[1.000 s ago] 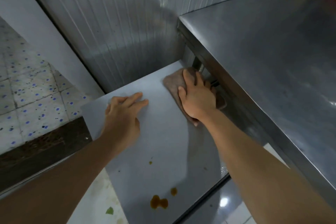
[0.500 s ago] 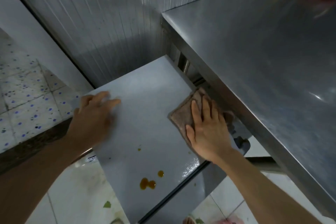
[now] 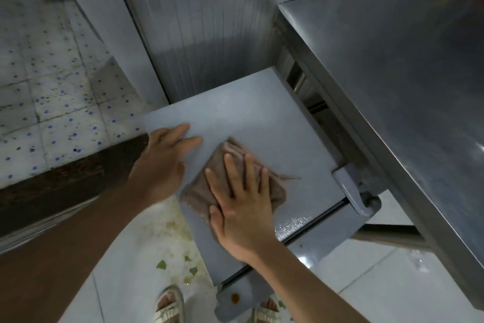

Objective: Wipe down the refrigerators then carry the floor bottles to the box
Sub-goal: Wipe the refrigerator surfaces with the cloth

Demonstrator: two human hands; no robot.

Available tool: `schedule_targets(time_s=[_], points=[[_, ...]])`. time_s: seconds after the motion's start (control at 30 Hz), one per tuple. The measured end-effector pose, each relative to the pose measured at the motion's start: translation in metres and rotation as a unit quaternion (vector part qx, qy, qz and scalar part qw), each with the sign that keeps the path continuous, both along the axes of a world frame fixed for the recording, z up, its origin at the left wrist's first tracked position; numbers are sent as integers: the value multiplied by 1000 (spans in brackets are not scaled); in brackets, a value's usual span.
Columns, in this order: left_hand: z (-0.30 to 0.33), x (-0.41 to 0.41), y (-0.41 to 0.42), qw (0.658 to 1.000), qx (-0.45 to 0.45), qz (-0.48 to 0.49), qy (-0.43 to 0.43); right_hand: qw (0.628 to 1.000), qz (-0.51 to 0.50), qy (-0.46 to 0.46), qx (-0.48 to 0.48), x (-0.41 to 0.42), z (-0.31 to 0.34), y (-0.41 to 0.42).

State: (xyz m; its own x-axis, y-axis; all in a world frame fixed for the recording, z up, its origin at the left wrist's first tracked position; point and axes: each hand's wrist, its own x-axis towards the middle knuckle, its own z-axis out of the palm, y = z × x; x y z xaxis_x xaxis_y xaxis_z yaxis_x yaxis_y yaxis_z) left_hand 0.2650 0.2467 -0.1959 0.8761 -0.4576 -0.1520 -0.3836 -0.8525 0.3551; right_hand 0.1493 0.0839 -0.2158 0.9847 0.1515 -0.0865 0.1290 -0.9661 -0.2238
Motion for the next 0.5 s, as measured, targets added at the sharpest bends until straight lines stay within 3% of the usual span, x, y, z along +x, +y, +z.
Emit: schedule_targets(time_s=[0.13, 0.3, 0.4, 0.5], points=[[-1, -30, 16, 998, -63, -4, 8, 999, 18, -20, -27, 9, 1, -37], [-7, -23, 23, 994, -105, -1, -4, 977, -190, 14, -97, 61, 3, -121], [-8, -19, 27, 992, -128, 0, -1, 971, -207, 9, -116, 50, 0, -93], [-7, -17, 32, 986, -164, 15, 22, 984, -151, 5, -97, 9, 1, -32]])
